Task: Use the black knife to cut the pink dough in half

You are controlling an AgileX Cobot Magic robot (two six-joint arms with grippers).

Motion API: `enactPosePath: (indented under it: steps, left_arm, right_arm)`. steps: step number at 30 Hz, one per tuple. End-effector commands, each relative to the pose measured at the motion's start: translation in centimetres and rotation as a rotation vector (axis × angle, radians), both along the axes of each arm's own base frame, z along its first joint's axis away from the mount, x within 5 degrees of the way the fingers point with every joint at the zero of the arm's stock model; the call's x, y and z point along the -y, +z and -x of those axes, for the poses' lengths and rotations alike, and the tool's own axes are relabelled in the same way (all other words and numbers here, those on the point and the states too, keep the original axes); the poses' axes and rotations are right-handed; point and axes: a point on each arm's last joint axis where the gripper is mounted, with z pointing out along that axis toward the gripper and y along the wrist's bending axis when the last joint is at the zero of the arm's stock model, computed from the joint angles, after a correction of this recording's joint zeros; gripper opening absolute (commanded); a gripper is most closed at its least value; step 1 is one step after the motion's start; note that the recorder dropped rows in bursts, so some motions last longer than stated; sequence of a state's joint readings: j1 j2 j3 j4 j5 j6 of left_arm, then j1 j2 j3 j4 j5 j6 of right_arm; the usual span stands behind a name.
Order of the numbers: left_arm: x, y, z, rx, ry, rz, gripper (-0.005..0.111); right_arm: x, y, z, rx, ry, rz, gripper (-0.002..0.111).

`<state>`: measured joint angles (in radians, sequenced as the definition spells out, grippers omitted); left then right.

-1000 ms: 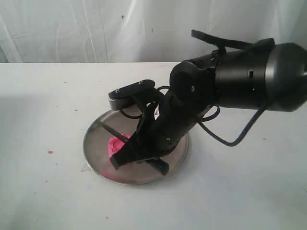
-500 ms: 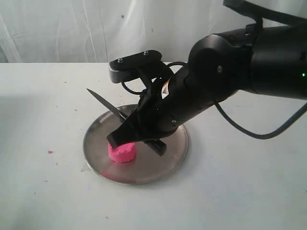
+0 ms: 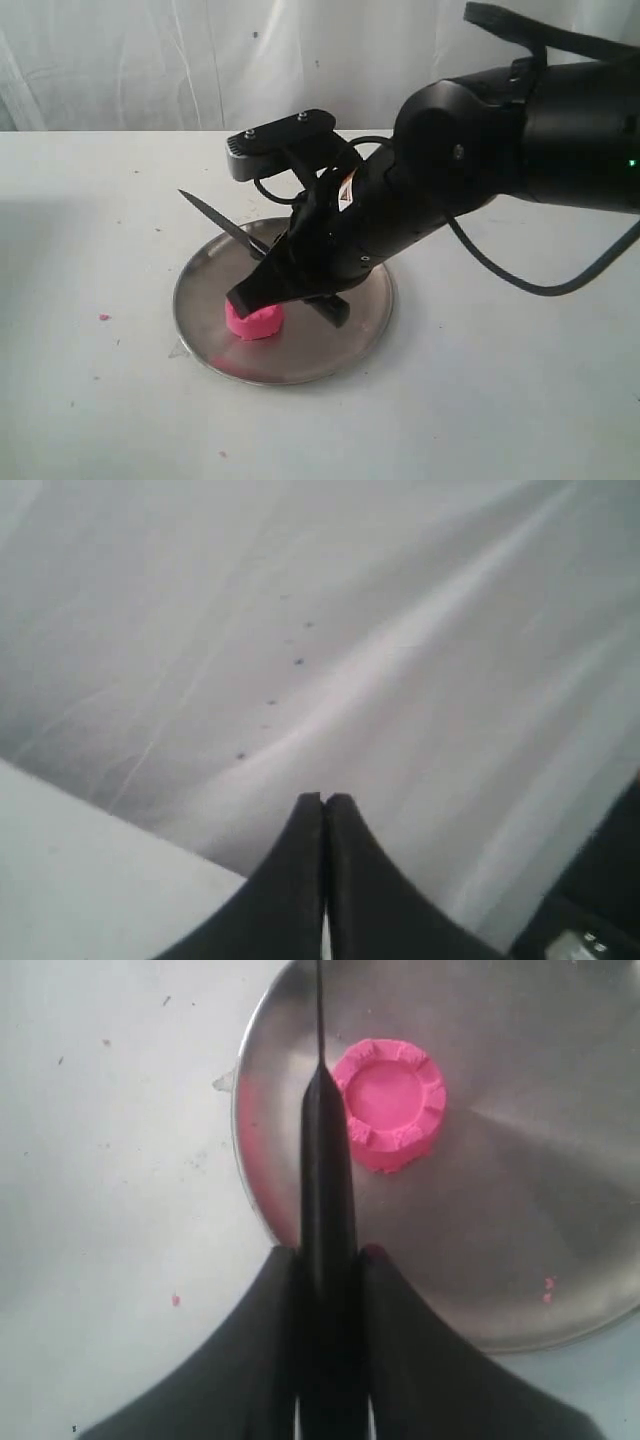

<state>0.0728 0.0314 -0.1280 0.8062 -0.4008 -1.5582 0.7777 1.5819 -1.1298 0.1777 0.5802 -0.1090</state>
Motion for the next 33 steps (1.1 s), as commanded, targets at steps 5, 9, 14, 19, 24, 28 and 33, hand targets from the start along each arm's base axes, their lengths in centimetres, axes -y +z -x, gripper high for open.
enactPosePath:
  steps: [5, 9, 14, 19, 24, 28, 33]
  left_arm:
    - [3.1, 6.0, -4.3, -0.157, -0.308, -0.567, 0.000]
    - [3.3, 5.0, -8.8, -0.252, -0.395, -0.743, 0.000]
    - [2.1, 1.9, -13.3, -0.452, -0.365, -0.785, 0.000]
    - [0.5, 0.4, -15.2, -0.634, -0.215, -0.538, 0.000]
    - [4.7, 2.8, -13.6, -0.356, -0.703, -0.537, 0.000]
    - [6.2, 7.1, -12.5, -0.338, -0.908, -0.457, 0.000]
    - [5.3, 15.7, -12.2, 0.065, -0.838, 0.037, 0.000]
  right_arm:
    - [0.5, 0.8, -0.1, 0.046, 0.013, -0.006, 0.000]
    - [0.9, 2.0, 0.3, 0.075, 0.013, -0.031, 0.000]
    - [1.5, 3.8, 0.9, 0.117, 0.012, -0.070, 0.000]
    - [1.8, 4.5, 1.2, 0.135, 0.011, -0.088, 0.000]
    - [1.8, 4.6, 1.2, 0.145, 0.009, -0.096, 0.000]
    - [1.6, 4.8, 1.0, 0.169, 0.003, -0.117, 0.000]
    - [1.7, 4.8, 1.0, 0.161, 0.004, -0.111, 0.000]
